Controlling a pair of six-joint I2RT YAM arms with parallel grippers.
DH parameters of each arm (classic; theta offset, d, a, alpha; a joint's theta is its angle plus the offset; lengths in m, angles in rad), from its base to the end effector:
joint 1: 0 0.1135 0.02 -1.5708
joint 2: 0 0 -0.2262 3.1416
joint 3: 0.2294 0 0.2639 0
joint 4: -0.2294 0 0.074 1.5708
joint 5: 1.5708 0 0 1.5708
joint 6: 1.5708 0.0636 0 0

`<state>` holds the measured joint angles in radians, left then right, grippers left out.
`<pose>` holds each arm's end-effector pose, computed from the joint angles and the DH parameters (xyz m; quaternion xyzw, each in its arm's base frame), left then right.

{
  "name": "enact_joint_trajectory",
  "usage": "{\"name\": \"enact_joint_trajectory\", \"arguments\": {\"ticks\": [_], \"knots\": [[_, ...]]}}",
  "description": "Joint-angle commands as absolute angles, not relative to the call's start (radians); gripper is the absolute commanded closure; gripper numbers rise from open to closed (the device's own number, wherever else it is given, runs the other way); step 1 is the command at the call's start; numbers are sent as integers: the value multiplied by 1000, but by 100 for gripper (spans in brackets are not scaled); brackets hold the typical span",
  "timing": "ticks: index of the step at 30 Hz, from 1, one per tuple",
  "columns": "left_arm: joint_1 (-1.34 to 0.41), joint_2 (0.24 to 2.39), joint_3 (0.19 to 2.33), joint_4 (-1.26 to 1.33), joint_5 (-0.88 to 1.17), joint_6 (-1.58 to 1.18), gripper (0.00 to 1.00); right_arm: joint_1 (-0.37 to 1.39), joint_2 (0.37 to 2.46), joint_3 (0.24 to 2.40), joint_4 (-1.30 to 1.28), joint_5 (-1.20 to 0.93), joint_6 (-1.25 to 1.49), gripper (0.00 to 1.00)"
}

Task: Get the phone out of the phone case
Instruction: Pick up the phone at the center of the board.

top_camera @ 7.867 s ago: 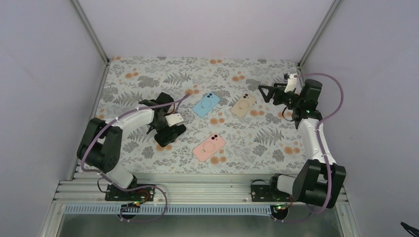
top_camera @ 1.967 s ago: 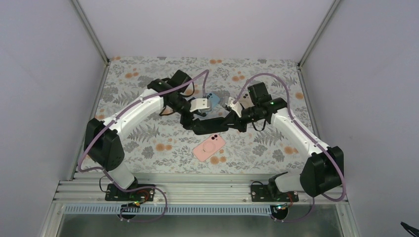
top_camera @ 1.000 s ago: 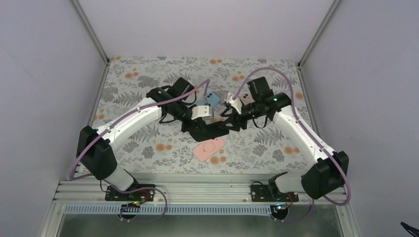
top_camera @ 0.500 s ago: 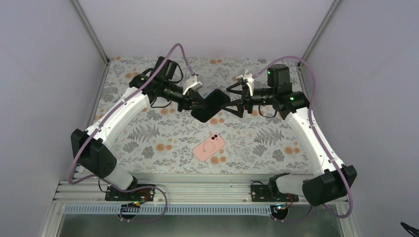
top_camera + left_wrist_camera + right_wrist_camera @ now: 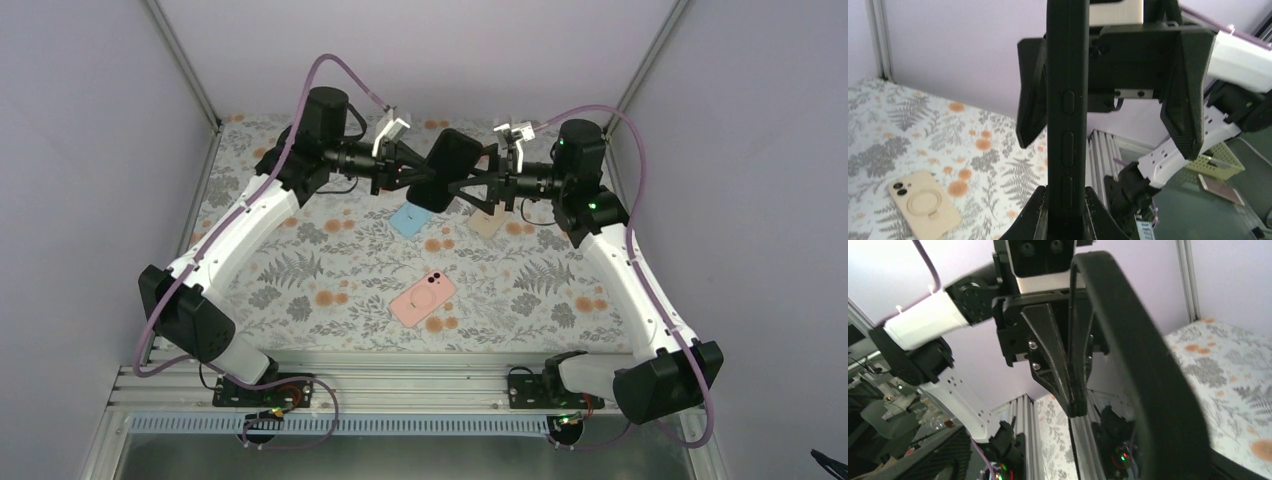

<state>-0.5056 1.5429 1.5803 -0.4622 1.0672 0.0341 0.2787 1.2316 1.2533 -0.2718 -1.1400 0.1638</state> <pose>0.2912 -0.2249 0.3660 0.4586 0.6238 -0.5246 0.3540 0.2704 0.1375 0.3675 -0.3686 0.6448 0.5291 0.4103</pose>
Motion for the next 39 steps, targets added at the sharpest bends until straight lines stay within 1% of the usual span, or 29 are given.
{"name": "enact_joint_trajectory", "arguments": {"ticks": [1, 6, 9, 12, 15, 17, 23, 26, 27, 28, 29, 31, 34, 39], "knots": [[-499, 1506, 1574, -157, 1104, -214, 98, 269, 1241, 1255, -48, -1212, 407, 16], [-499, 1512, 1510, -11, 1106, -359, 98, 264, 1269, 1282, 65, -1224, 559, 33], [-499, 1503, 1487, 36, 1112, -402, 98, 259, 1282, 1277, 150, -1231, 666, 37], [-499, 1496, 1477, 55, 1115, -422, 98, 250, 1291, 1271, 214, -1231, 735, 47], [-499, 1490, 1463, 69, 1115, -439, 98, 248, 1297, 1279, 220, -1219, 745, 59], [-499, 1488, 1453, 81, 1116, -447, 98, 247, 1301, 1288, 208, -1216, 737, 64], [-502, 1499, 1444, 114, 1130, -465, 98, 248, 1314, 1312, 173, -1214, 714, 82], [-506, 1507, 1453, 115, 1136, -466, 98, 248, 1318, 1305, 189, -1222, 728, 89], [-506, 1509, 1458, 111, 1139, -459, 96, 248, 1320, 1303, 197, -1229, 733, 91], [-505, 1512, 1465, 94, 1144, -445, 91, 246, 1321, 1302, 206, -1236, 739, 93], [-505, 1514, 1476, 65, 1143, -418, 83, 246, 1322, 1303, 214, -1242, 745, 95], [-504, 1514, 1500, -25, 1136, -338, 70, 239, 1321, 1307, 221, -1251, 750, 96], [-497, 1504, 1527, -155, 1131, -205, 53, 222, 1317, 1310, 239, -1265, 766, 96], [-492, 1483, 1560, -384, 1136, 37, 49, 190, 1310, 1313, 295, -1295, 816, 96]]}}
